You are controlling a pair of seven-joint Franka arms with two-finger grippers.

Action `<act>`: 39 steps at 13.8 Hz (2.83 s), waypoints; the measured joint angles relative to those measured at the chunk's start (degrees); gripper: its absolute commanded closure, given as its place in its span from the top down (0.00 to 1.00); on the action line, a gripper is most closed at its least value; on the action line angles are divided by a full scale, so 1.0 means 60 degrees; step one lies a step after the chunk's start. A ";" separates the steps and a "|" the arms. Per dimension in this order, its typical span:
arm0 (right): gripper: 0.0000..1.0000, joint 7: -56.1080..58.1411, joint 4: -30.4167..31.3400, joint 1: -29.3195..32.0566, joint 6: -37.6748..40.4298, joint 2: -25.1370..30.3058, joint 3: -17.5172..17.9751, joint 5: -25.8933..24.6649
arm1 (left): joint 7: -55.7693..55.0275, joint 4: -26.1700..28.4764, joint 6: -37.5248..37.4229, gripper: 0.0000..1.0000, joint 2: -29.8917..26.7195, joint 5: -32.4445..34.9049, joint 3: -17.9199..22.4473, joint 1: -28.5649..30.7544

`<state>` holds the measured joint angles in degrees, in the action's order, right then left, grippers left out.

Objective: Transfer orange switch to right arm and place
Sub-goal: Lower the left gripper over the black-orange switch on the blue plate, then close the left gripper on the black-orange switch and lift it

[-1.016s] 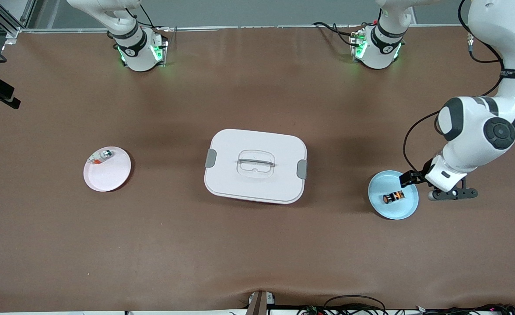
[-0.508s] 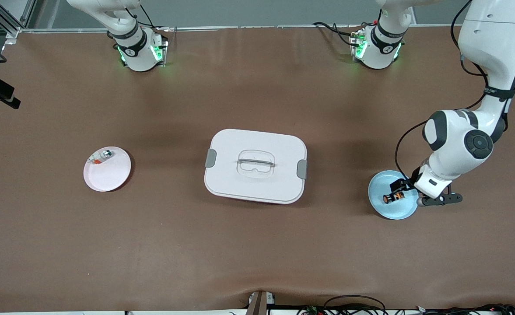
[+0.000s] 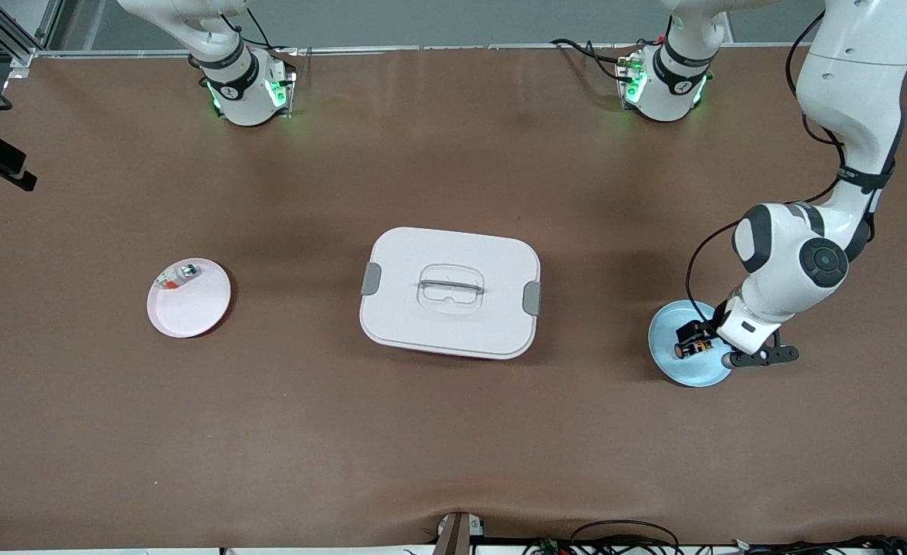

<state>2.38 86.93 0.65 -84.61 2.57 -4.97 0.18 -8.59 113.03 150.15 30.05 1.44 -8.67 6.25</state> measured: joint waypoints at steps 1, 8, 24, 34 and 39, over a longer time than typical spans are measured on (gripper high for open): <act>1.00 0.0000 0.0000 0.0000 0.0000 0.0000 0.0000 0.0000 | -0.0014 -0.0038 0.0081 1.00 0.0104 0.0000 0.0003 0.0003; 1.00 0.0000 0.0001 0.0000 0.0016 0.0000 0.0000 0.0000 | -0.0336 -0.0364 0.0393 1.00 0.0646 0.0000 0.0003 0.0001; 1.00 0.0000 0.0002 0.0001 0.0021 0.0000 -0.0003 0.0000 | -0.1032 -0.0447 0.0507 0.88 0.0904 0.0000 -0.0009 -0.0064; 1.00 -0.0001 0.0002 0.0010 0.0027 0.0000 -0.0021 0.0000 | -0.1074 -0.0546 -0.0109 0.02 0.0658 0.0000 -0.0033 -0.0061; 1.00 -0.0010 0.0001 0.0013 0.0015 0.0000 -0.0026 0.0000 | -0.1233 -0.0847 -0.2077 0.00 -0.0617 0.0000 -0.0434 -0.0062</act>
<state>2.33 86.93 0.73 -84.52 2.57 -5.12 0.18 -15.98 107.94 137.69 26.34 1.44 -11.27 5.88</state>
